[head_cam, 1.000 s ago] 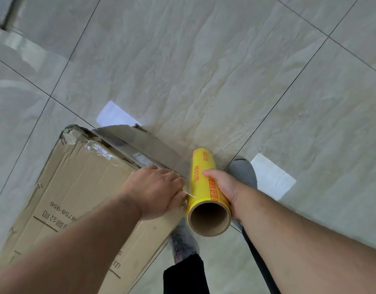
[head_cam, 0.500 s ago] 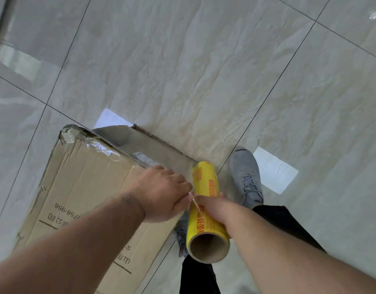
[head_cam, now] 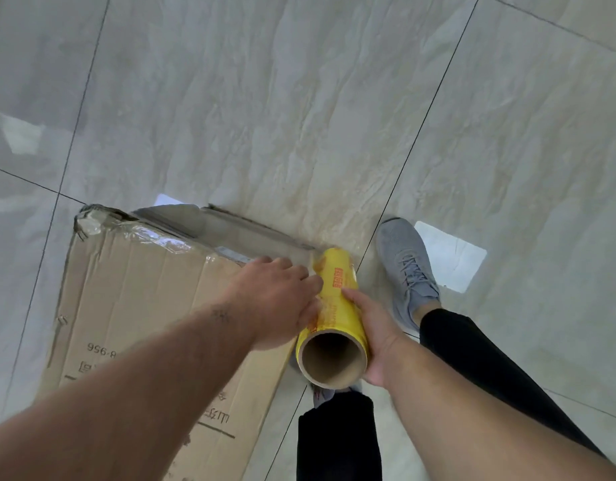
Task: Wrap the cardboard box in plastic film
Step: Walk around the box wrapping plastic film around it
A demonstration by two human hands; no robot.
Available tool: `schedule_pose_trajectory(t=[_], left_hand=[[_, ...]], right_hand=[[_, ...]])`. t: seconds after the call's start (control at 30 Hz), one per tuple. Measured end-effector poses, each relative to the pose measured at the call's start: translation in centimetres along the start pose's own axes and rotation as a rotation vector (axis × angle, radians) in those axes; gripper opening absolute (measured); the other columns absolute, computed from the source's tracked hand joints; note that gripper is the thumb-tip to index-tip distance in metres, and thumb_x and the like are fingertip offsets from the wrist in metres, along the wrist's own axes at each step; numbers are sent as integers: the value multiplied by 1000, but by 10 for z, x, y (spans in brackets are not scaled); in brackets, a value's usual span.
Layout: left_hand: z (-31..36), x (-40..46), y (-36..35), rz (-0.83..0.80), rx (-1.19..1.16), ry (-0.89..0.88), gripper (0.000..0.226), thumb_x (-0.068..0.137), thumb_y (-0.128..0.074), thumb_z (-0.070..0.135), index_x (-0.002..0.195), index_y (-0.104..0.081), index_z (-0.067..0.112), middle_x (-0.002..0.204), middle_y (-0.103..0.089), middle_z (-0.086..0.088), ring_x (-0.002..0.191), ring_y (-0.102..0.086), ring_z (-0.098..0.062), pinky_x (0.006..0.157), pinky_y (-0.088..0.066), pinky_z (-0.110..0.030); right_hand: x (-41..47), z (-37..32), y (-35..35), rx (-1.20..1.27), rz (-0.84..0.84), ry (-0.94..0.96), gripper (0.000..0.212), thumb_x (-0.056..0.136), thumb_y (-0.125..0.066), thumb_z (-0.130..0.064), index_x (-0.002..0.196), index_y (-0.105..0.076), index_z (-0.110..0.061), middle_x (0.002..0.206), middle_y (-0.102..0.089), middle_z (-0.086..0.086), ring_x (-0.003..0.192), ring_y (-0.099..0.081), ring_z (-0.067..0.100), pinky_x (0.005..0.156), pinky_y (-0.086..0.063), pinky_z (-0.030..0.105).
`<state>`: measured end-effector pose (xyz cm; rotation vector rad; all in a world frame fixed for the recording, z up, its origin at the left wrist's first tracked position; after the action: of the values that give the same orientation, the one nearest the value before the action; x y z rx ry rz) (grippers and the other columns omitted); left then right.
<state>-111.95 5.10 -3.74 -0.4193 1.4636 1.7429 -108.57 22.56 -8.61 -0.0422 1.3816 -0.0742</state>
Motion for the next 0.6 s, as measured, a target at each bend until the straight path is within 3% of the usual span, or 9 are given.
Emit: schedule_pose_trajectory(t=[0.1, 0.2, 0.3, 0.37, 0.43, 0.5, 0.53, 0.6], left_hand=[[1, 2, 5, -31, 42, -14, 38, 106, -29, 52, 127, -50, 27, 127, -61, 3, 122, -56, -25, 99, -42, -39], [1, 5, 7, -56, 43, -6, 37, 107, -31, 50, 130, -48, 27, 129, -59, 1, 122, -56, -26, 97, -42, -39], [0, 4, 4, -14, 42, 0, 38, 106, -27, 48, 131, -49, 29, 128, -59, 2, 119, -57, -24, 96, -41, -40], [-1, -3, 2, 58, 61, -11, 51, 101, -16, 47, 131, -54, 30, 132, -60, 4, 120, -57, -24, 99, -42, -40], [4, -9, -2, 91, 59, -81, 65, 93, -10, 48, 126, -63, 29, 138, -60, 5, 126, -56, -23, 105, -42, -41], [8, -11, -10, 87, 38, -148, 62, 94, -16, 48, 114, -70, 25, 132, -64, 5, 128, -56, -23, 109, -42, -42], [7, -11, -14, 107, 30, -162, 56, 95, -22, 48, 108, -72, 23, 125, -66, 4, 124, -57, -24, 108, -44, -44], [4, -11, -17, 164, 20, -176, 45, 97, -34, 45, 99, -71, 21, 111, -66, 3, 113, -60, -26, 103, -49, -45]], right_hand=[[-7, 9, 12, -127, 72, 18, 55, 95, -79, -49, 134, -70, -11, 102, -84, 23, 78, -81, 35, 76, -65, 45], [10, 32, 16, -309, 137, 26, 101, 60, -91, -61, 147, -60, -21, 119, -79, 18, 98, -81, 37, 95, -66, 55], [39, 46, 1, -503, 152, 119, 116, 49, -84, -75, 152, -57, -28, 134, -73, 10, 115, -74, 36, 110, -57, 56], [39, 41, -18, -593, 107, 129, 128, 47, -73, -80, 160, -48, -26, 148, -65, 11, 130, -67, 37, 117, -50, 55], [34, 33, -27, -648, 82, 137, 124, 64, -63, -76, 170, -33, -18, 160, -56, 13, 140, -59, 37, 123, -44, 53], [29, 30, -22, -608, 110, 141, 106, 82, -57, -70, 171, -28, -20, 162, -53, 14, 140, -58, 38, 121, -46, 55], [29, 33, -18, -558, 116, 115, 97, 86, -57, -69, 169, -32, -25, 157, -57, 14, 136, -61, 40, 117, -50, 57], [32, 49, -5, -380, 131, 46, 95, 75, -67, -74, 157, -48, -31, 136, -71, 13, 117, -73, 39, 107, -59, 60]])
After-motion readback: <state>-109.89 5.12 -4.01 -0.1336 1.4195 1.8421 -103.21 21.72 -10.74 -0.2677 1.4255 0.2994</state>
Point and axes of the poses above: each hand's wrist, its own x-axis towards the middle knuckle, its own y-axis out of the back of the hand, z = x × y, the point moved 4 cm from there along x, towards the middle knuckle
